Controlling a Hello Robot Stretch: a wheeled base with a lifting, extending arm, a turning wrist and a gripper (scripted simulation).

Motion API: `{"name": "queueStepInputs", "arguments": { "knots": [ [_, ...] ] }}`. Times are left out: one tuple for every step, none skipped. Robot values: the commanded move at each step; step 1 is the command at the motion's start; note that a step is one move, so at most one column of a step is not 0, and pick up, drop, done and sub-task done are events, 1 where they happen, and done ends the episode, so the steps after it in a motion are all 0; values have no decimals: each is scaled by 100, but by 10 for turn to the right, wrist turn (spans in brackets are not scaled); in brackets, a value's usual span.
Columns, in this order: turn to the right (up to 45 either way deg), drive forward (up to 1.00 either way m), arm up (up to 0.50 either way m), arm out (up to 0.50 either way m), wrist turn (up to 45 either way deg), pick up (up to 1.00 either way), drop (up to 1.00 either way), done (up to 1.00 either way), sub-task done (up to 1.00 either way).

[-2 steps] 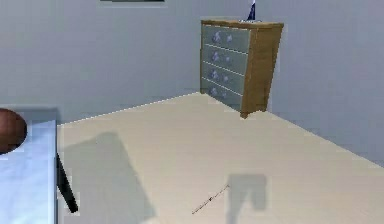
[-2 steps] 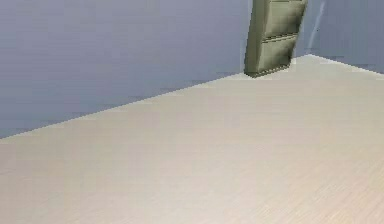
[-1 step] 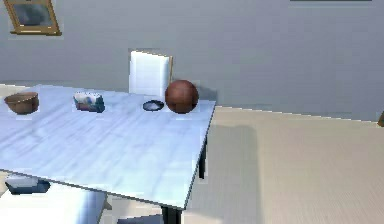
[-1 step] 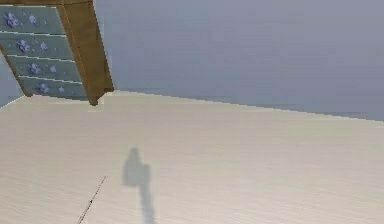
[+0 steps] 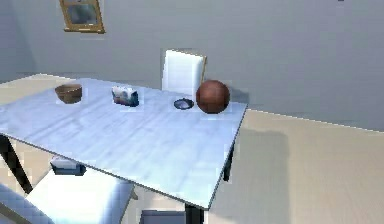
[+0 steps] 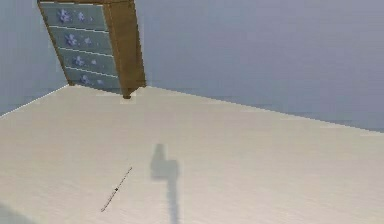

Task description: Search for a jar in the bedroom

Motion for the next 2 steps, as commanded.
{"name": "queueStepInputs", "arguments": {
  "knots": [
    [0,100,0,0,0,0,0,0,0],
    [0,0,0,0,0,0,0,100,0]
  ]
}}
